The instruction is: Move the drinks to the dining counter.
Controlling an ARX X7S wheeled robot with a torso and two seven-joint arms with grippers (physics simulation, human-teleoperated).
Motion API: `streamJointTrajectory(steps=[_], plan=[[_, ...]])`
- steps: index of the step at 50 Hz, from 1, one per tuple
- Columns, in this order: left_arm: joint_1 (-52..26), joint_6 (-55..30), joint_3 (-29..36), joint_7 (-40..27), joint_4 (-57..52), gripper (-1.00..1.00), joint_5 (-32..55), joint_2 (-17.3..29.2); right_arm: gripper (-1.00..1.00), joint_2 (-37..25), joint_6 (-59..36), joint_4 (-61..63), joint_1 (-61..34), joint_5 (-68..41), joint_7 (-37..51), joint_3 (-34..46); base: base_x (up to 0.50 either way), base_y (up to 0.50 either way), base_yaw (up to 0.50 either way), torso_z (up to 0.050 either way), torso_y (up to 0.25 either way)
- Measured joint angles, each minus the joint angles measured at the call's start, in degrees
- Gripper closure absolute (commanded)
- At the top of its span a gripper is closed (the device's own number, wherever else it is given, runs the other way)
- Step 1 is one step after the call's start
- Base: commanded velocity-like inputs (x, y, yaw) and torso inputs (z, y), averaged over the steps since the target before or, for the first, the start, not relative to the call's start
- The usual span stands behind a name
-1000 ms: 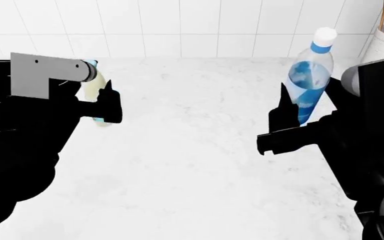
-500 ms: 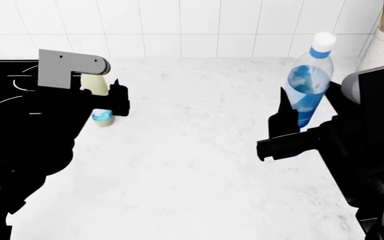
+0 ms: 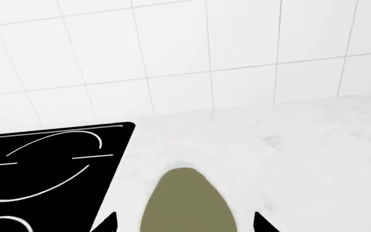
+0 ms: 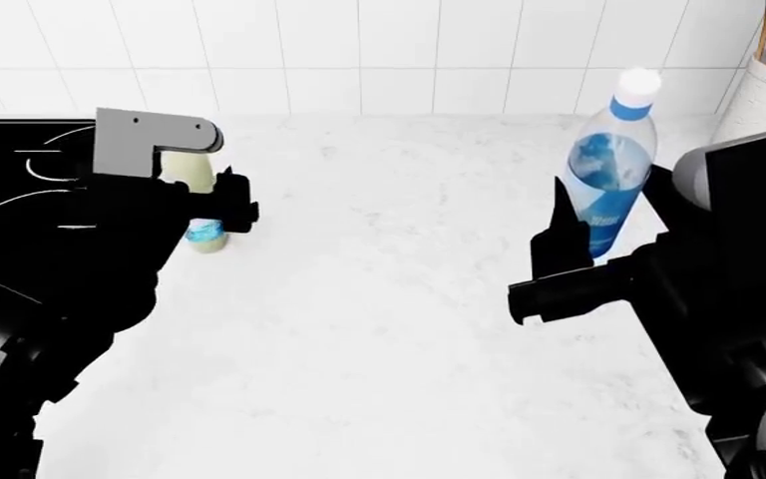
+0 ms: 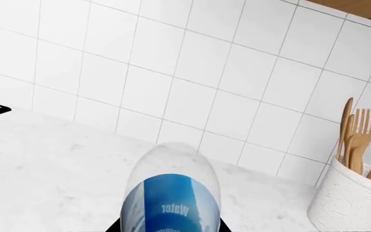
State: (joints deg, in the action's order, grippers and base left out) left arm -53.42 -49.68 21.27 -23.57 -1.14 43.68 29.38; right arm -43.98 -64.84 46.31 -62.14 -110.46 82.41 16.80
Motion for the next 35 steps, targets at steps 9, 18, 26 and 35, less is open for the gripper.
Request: streamJointTrajectory(steps=[9, 18, 26, 35], plan=[[0.9, 0.53, -0.42, 1.03, -0.59, 1.0, 0.0, 0.53, 1.0, -0.49, 0.52, 0.41, 0.57, 0.35, -0.3, -0.01, 0.0, 0.0, 0.0, 0.0, 0.0], [3.89, -0.34, -4.24, -0.95, -6.8, 1.0, 4.55, 2.68, 1.0, -0.74, 1.28, 0.91, 0.31, -0.11, 0.22, 0.44, 0.0, 0.0, 0.0, 0.0, 0.001], [7.96, -4.2, -13.48, -9.34, -21.96, 1.0, 15.74, 8.09, 1.0, -1.55, 2.78, 2.3, 0.27, -1.09, 1.0, -0.06, 0.0, 0.0, 0.0, 0.002, 0.001], [14.86, -6.42, -29.24, -20.64, -38.6, 1.0, 32.24, 17.16, 1.0, -3.99, 5.26, 5.75, 2.19, -2.32, 1.36, -2.73, 0.0, 0.0, 0.0, 0.0, 0.001]])
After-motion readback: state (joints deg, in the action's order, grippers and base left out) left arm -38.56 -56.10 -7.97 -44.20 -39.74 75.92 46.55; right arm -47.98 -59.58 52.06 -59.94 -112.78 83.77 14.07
